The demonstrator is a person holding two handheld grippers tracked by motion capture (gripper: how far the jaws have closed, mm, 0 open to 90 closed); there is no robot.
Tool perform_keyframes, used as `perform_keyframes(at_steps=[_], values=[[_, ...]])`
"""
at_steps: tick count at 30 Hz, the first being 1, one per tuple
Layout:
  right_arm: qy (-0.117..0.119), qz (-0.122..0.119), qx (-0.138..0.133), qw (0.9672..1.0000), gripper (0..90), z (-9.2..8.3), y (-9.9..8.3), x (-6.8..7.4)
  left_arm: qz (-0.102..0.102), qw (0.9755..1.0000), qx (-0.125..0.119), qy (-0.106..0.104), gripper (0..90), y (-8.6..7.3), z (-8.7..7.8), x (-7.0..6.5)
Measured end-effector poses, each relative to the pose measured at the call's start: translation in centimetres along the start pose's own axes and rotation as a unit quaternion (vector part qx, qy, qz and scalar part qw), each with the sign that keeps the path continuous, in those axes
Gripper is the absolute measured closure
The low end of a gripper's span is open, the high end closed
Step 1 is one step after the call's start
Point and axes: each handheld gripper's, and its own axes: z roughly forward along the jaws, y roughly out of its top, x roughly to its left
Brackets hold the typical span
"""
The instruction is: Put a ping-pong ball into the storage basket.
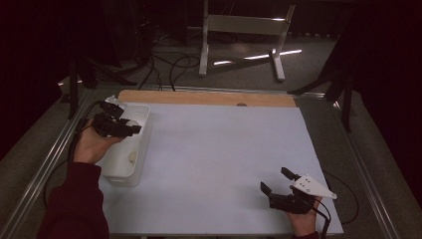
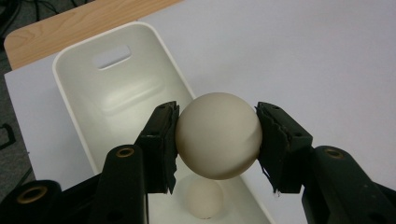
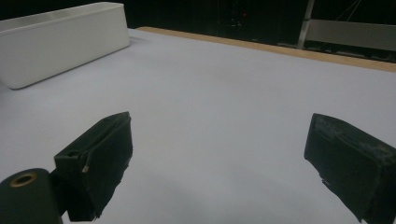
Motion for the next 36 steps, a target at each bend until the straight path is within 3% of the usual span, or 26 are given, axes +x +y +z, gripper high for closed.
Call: perform_keyframes(at_steps=[20,36], values=[[0.001,0.0,0.0,1.0,7.4,0.0,0.0,0.0,-0.011,0.9999,0.008,0.008,51.0,-0.9,0.4,0.5],[0.0,0.0,0.001,1.0,7.4,0.1,0.0,0.1,-0.033,0.9992,0.018,0.014,50.6,-1.9,0.6,1.5]])
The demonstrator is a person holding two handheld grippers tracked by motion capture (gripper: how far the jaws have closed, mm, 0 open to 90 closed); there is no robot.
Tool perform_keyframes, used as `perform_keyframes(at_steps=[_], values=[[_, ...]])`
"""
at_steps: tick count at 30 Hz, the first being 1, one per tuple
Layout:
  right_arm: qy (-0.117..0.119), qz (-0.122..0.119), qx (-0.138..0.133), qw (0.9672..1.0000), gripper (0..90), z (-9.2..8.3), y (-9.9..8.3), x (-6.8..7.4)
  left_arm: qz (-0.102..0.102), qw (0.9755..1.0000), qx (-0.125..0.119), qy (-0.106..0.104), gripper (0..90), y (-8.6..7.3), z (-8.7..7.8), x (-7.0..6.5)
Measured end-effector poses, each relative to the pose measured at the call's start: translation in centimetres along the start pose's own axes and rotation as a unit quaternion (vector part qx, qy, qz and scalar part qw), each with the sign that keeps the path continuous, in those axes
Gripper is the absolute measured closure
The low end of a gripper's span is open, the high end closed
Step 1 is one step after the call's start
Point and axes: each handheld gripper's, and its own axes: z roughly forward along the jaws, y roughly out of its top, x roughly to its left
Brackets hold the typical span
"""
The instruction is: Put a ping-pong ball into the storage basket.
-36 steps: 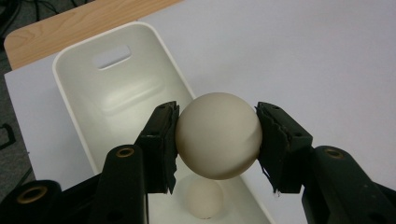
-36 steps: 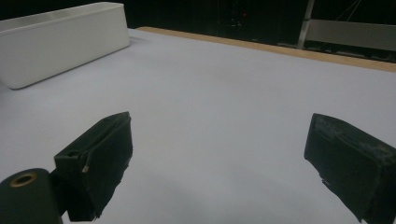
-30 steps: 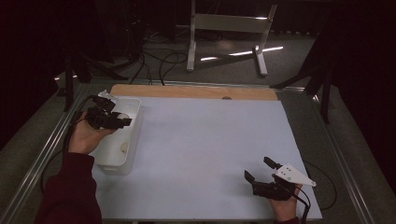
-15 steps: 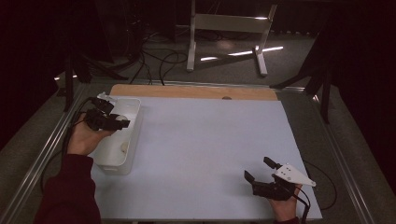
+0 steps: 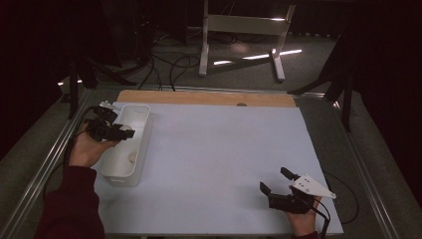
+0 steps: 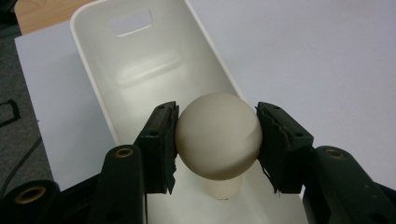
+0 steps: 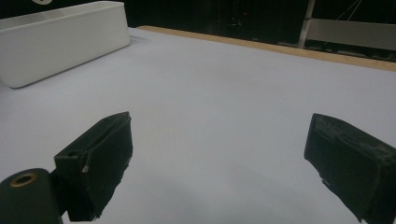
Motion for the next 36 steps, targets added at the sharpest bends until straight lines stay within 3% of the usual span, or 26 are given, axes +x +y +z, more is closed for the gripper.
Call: perform_keyframes(at_steps=[6,11,14,36], values=[[-0.001,-0.001,0.0,1.0,7.5,0.0,0.0,0.0,-0.012,0.9999,-0.003,0.007,47.4,-0.1,0.0,0.2],[-0.001,-0.001,0.0,1.0,7.4,-0.1,0.0,0.0,-0.027,0.9991,-0.008,0.031,14.6,-0.2,0.2,0.2],[-0.001,-0.001,0.0,1.0,7.4,-0.1,0.0,-0.1,-0.027,0.9992,-0.005,0.031,3.1,-0.2,0.3,0.2],[0.0,-0.002,0.0,1.0,7.5,-0.1,0.1,0.0,-0.011,0.9992,-0.035,0.018,0.1,-0.5,0.1,-0.9]])
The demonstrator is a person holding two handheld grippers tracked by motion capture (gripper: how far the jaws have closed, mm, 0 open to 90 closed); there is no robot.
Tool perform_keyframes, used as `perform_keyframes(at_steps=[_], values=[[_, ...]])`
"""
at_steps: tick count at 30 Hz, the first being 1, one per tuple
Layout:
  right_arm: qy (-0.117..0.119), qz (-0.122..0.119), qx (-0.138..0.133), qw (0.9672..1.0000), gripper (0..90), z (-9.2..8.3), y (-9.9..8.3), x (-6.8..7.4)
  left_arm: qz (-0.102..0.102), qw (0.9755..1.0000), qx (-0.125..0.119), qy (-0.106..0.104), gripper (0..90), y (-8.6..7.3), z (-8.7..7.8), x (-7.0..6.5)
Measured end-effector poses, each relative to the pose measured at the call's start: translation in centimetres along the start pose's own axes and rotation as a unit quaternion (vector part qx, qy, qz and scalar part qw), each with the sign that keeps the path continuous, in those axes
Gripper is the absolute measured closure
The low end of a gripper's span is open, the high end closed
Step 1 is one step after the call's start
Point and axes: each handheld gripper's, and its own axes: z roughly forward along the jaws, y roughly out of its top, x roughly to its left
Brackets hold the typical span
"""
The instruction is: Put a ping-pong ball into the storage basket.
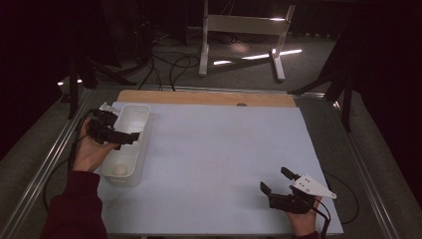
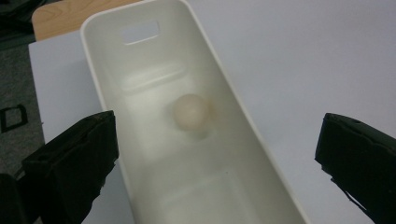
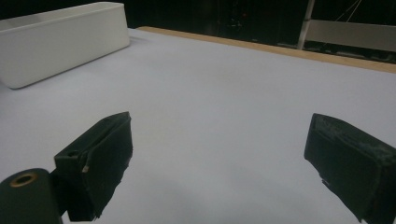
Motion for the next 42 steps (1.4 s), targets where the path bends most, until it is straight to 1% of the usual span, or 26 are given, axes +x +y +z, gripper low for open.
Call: perform_keyframes(at_steps=[3,7,12,16,26,28,34,38,40,42], values=[[-0.001,0.0,0.0,1.0,7.5,0.0,0.0,0.0,0.005,0.9999,-0.008,-0.001,0.1,0.0,0.0,-0.3],[-0.001,-0.001,0.002,1.0,7.5,0.1,0.0,0.0,0.012,0.9998,-0.013,0.001,0.1,0.1,0.0,-0.8],[-0.001,-0.001,0.002,1.0,7.5,0.1,0.0,0.0,0.021,0.9997,-0.015,-0.003,0.1,0.0,0.1,-1.3],[-0.001,-0.001,0.001,1.0,7.4,0.1,0.0,0.0,0.03,0.9995,-0.009,-0.004,0.1,0.0,0.4,-1.8],[-0.001,0.001,0.003,1.0,7.5,0.1,0.0,0.0,0.04,0.999,-0.004,-0.02,0.1,-0.1,1.0,-2.9],[0.0,0.001,0.003,1.0,7.5,0.1,0.0,0.1,0.043,0.9988,-0.003,-0.025,0.1,-0.1,1.3,-3.2],[0.0,0.0,0.002,1.0,7.4,0.1,0.0,0.0,0.049,0.9978,-0.011,-0.042,0.2,-0.5,1.5,-3.5],[-0.001,0.0,0.003,1.0,7.5,0.3,0.0,0.0,0.058,0.9968,-0.019,-0.051,0.1,-0.7,1.4,-3.8],[0.0,-0.001,0.003,1.0,7.4,0.3,0.0,0.0,0.063,0.9965,-0.019,-0.051,0.2,-0.7,1.4,-4.0],[0.0,-0.001,0.004,1.0,7.4,0.3,0.1,0.0,0.069,0.9958,-0.025,-0.055,0.2,-0.8,1.4,-4.3]])
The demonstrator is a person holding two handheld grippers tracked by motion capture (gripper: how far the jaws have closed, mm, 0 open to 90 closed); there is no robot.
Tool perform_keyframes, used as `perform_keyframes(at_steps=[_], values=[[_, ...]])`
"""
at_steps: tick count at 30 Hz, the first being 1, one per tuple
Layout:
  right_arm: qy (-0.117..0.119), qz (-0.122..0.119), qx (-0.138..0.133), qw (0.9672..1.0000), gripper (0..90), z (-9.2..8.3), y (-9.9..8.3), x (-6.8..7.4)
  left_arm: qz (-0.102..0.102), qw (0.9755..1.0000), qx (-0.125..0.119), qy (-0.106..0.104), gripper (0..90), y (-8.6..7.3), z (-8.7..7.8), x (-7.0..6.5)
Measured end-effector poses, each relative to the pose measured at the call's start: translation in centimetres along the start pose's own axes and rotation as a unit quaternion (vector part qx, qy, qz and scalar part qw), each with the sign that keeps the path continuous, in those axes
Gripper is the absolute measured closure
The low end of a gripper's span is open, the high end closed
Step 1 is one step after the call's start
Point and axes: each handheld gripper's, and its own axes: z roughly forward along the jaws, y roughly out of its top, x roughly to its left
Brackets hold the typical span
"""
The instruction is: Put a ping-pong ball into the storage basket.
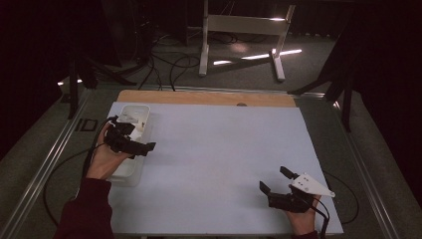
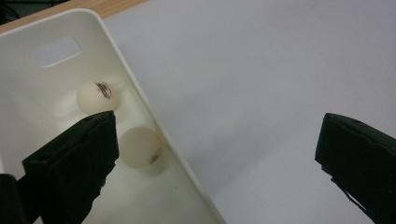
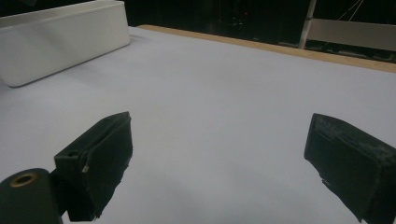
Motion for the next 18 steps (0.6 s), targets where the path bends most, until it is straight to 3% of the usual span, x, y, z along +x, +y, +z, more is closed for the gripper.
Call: perform_keyframes(at_steps=[12,18], values=[[0.0,0.0,-0.002,1.0,7.4,-0.1,0.1,-0.1,0.014,0.9994,-0.029,-0.012,0.2,-1.2,0.2,-1.4],[0.003,0.006,-0.007,1.0,7.4,-0.1,0.2,-0.3,0.005,0.9989,-0.045,-0.016,0.2,-2.3,0.4,-1.8]])
